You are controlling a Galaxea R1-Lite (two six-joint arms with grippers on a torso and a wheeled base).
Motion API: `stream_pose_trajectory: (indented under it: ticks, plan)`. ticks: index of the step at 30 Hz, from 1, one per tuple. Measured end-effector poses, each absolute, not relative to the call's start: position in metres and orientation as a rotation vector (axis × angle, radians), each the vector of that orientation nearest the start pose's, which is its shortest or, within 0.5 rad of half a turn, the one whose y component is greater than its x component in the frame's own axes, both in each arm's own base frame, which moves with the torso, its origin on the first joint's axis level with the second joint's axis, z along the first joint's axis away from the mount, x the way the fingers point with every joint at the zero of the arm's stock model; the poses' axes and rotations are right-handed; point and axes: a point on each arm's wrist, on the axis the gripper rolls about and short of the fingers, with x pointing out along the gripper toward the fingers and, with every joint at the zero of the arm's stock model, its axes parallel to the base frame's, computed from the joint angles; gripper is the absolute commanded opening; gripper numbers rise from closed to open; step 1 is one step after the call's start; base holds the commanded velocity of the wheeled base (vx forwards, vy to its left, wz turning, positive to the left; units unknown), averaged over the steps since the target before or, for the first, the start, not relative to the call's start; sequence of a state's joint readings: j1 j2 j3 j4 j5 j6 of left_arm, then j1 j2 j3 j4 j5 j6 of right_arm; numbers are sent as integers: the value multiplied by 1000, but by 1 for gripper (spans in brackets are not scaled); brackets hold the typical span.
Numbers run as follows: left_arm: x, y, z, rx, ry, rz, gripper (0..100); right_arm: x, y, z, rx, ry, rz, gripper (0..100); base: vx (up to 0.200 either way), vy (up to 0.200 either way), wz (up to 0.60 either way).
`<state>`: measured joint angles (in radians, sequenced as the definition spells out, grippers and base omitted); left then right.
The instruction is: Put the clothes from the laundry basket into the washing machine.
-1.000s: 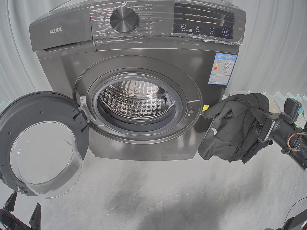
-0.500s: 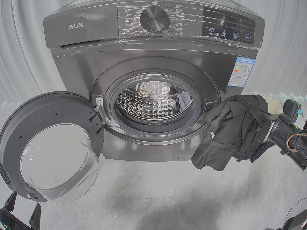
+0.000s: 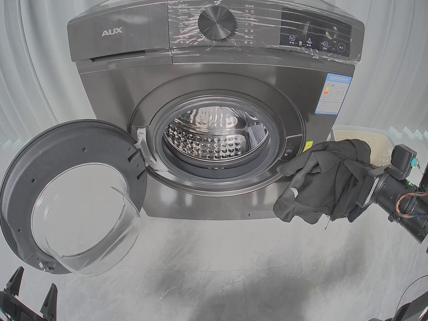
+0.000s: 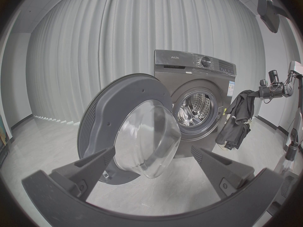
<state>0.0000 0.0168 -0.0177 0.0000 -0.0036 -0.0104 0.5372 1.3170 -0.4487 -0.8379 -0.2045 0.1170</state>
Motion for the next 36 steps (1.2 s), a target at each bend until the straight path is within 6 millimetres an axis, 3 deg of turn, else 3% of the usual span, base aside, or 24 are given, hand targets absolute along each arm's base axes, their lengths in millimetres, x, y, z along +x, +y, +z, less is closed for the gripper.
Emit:
stream_pose_trajectory:
  ticks: [13,36]
  plan:
    - [-23,0,81,0,-1,1,100,174,131,200,192,95,447,0,0,0,0]
    - [-23,0,81,2,-6,-13,100,208,183,192,229,80,500,0,0,0,0]
